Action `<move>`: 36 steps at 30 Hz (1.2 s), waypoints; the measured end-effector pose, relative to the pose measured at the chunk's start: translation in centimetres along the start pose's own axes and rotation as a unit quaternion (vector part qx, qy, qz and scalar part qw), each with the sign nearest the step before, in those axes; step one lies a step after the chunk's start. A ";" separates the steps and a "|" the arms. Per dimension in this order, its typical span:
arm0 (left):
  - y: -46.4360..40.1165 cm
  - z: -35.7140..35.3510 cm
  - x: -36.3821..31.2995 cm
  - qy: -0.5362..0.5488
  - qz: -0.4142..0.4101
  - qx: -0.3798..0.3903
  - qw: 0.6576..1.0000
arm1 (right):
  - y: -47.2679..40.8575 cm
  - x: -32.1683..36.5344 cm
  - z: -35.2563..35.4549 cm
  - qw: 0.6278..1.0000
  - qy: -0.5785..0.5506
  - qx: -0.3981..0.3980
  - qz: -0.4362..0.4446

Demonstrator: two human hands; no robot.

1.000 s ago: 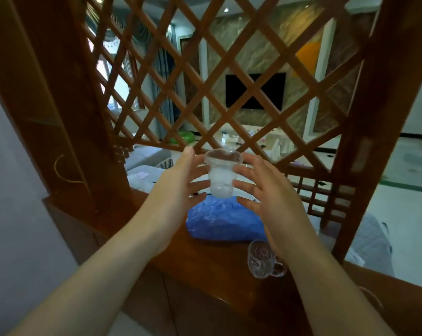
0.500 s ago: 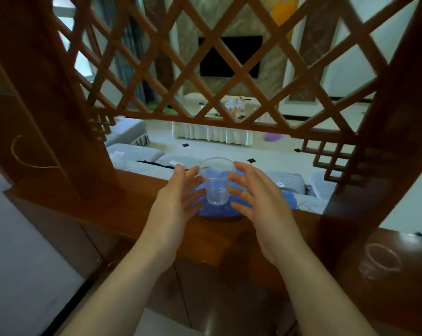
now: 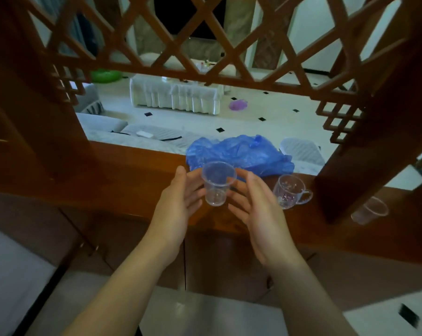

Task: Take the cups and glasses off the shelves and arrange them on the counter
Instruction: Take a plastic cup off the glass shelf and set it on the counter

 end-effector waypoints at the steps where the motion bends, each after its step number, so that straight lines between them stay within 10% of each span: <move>1: 0.0 0.3 0.6 0.003 0.007 0.000 1.000 | -0.1 -0.6 -0.2 1.000 -0.002 -0.002 -0.005; 36: -8.5 3.0 12.9 -0.020 0.112 -0.138 0.984 | -15.4 -10.3 -1.9 0.988 0.058 0.078 -0.117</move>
Point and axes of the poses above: each hand's wrist, its own y-axis away from the middle knuckle, its own z-axis out of the back of the hand, x = y × z, the point moved 8 cm from there along -y, towards the middle knuckle, and after that the axes turned 13 degrees about -z, right-handed, at the moved point
